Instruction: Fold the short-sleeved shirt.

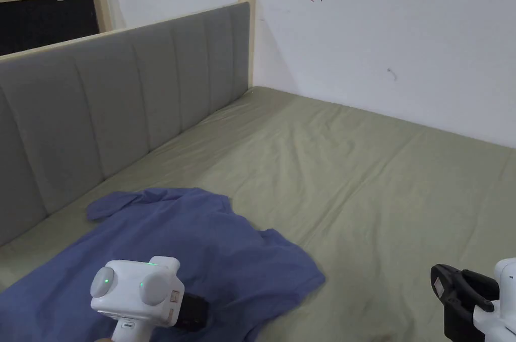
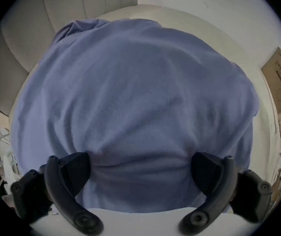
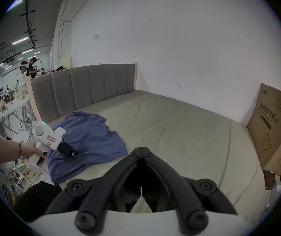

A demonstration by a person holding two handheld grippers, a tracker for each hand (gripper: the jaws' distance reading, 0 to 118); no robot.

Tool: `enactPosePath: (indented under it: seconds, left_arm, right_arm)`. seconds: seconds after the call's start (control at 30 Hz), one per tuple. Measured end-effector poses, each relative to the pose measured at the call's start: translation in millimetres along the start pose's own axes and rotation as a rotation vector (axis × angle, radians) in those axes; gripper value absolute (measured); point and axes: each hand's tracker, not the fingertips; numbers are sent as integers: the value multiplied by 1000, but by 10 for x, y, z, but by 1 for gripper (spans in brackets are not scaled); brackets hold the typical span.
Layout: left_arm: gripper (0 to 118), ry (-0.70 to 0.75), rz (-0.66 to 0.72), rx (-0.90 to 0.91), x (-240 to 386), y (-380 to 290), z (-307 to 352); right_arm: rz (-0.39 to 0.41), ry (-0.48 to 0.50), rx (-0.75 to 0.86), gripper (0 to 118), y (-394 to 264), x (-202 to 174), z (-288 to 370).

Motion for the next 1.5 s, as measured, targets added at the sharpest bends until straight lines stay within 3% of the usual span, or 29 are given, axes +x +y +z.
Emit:
enactPosePath:
  seconds: [0.07, 0.1, 0.13, 0.17, 0.27, 0.33, 0.47, 0.63, 0.7, 0.8, 0.97, 1.1, 1.23, 1.37, 1.4, 1.47, 1.5]
  left_arm:
    - [89, -16, -14, 21, -35, 35, 179]
    - [58, -7, -43, 56, -22, 41, 288]
    - [0, 7, -79, 97, -28, 48, 404]
    - [0, 45, -105, 108, -98, 96, 557]
    - [0, -57, 18, 314, -369, 186, 1270]
    - [0, 41, 9, 442, -436, 221, 1813]
    - [0, 61, 94, 682, -581, 370, 2809]
    - [0, 14, -125, 852, 154, 695, 3802]
    - [0, -107, -188, 910, 538, 737, 4103]
    - [0, -400, -223, 927, 1151, 822, 4402]
    - [0, -665, -362, 840, 2346, 879, 4378]
    - [0, -704, -463, 693, 3215, 982, 3857]
    - [0, -766, -519, 423, 4065, 855, 2991]
    - [2, -722, -524, 49, 4807, 533, 1899]
    - [10, -742, -483, -12, 4903, 446, 1665]
    - [80, -761, -405, -105, 5059, 301, 1280]
    - [103, -765, -379, -150, 5121, 249, 1130]
  right_arm:
    - [7, -7, 0, 0, -9, 20, 32]
    - [5, -9, 0, 0, -11, 38, 45]
    - [-2, -10, 0, 0, -15, 58, 62]
    - [-14, -10, 2, 0, -19, 79, 82]
    - [-63, 3, 19, 0, -25, 153, 150]
    - [-60, -1, 31, 0, -22, 169, 190]
    - [-55, -5, 67, 0, -5, 192, 277]
    - [-126, -42, 167, 0, 63, 310, 513]
    - [-160, -54, 206, 0, 108, 412, 677]
    - [-168, -101, 243, 0, 162, 597, 972]
    - [-155, -256, 297, 0, 103, 975, 1604]
    - [-193, -387, 288, 0, -67, 1309, 2025]
    - [-220, -489, 250, 0, -290, 1530, 2223]
    - [-254, -498, 199, 0, -513, 1631, 2221]
    - [-259, -499, 188, 0, -562, 1640, 2208]
    - [-273, -492, 162, 0, -662, 1669, 2158]
    - [-280, -495, 149, 0, -697, 1681, 2138]
